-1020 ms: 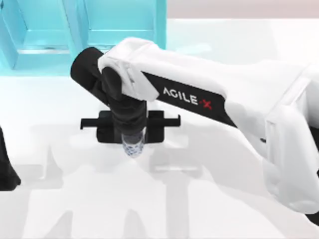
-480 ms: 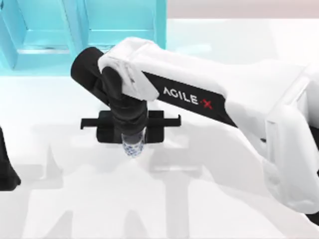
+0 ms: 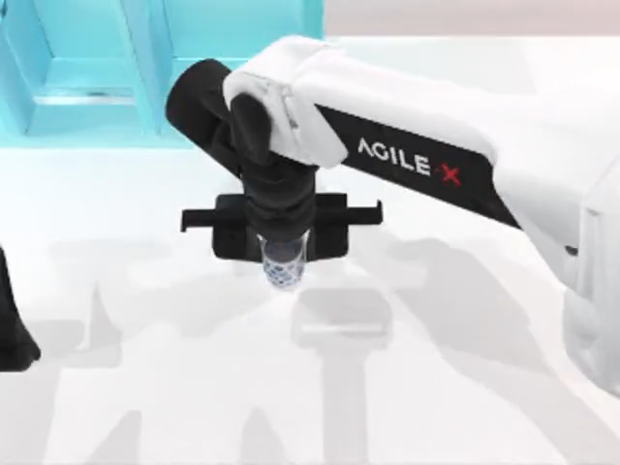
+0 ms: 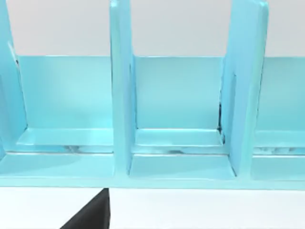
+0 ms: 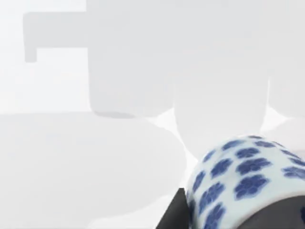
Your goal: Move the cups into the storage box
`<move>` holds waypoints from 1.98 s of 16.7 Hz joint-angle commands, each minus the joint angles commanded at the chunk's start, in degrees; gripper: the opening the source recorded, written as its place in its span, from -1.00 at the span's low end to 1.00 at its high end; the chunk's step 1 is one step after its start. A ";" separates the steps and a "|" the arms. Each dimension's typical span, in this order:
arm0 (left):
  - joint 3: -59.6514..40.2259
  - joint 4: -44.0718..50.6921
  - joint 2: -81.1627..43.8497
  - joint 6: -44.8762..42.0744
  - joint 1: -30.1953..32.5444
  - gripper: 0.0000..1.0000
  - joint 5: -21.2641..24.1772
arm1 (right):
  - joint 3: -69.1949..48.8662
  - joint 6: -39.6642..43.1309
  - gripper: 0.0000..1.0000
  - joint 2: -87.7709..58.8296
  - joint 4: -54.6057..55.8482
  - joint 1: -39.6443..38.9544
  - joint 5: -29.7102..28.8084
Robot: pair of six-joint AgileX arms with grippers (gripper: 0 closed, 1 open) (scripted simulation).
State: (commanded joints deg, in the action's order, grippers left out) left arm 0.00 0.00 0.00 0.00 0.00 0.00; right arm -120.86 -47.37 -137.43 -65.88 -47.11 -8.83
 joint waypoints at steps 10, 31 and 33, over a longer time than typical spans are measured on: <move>0.00 0.00 0.00 0.00 0.00 1.00 0.00 | 10.62 5.88 -1.00 15.72 -4.09 6.09 1.12; 0.00 0.00 0.00 0.00 0.00 1.00 0.00 | 33.67 69.48 -1.00 39.26 -3.99 70.35 12.23; 0.00 0.00 0.00 0.00 0.00 1.00 0.00 | 35.71 73.30 -1.00 41.52 -3.55 74.24 13.21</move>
State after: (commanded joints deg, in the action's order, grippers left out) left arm 0.00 0.00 0.00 0.00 0.00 0.00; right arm -85.15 25.93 -95.91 -69.43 27.13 4.38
